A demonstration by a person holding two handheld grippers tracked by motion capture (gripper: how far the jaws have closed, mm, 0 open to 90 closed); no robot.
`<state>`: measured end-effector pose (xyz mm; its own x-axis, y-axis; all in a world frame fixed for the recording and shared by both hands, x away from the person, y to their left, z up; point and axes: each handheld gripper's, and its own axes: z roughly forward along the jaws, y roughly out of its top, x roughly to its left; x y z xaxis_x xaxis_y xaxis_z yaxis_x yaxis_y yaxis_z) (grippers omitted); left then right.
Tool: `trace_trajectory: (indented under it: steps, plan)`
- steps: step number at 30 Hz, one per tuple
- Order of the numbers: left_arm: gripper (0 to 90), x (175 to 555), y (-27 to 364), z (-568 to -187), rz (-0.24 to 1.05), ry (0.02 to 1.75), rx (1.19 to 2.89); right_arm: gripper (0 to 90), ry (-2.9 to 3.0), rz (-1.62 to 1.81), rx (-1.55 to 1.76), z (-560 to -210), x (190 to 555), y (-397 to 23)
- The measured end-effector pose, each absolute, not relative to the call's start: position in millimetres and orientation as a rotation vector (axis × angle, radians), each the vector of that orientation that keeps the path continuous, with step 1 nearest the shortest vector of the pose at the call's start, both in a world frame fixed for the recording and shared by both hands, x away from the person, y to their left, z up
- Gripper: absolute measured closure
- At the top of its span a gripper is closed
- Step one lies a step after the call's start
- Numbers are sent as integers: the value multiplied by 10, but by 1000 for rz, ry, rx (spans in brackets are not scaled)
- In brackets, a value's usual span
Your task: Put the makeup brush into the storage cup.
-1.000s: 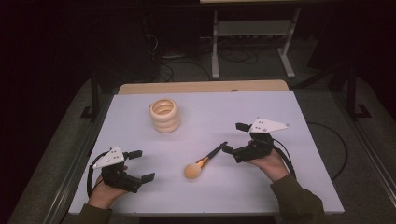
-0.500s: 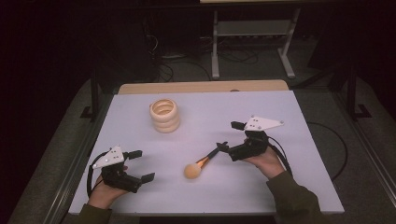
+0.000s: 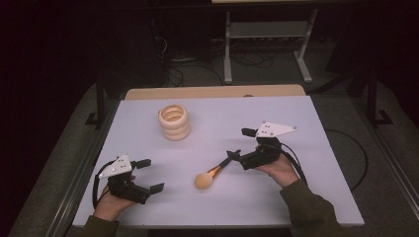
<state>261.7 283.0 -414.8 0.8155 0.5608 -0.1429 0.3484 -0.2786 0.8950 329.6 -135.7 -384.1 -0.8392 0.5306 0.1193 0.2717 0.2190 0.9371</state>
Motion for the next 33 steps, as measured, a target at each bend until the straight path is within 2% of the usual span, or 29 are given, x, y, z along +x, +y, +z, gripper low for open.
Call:
trace_trajectory:
  steps: [33]
  plan:
    - [0, 2619, 2841, -4144, 236, 689, 1891, 12, 2323, 1677, 689, -3749, 3472, -1105]
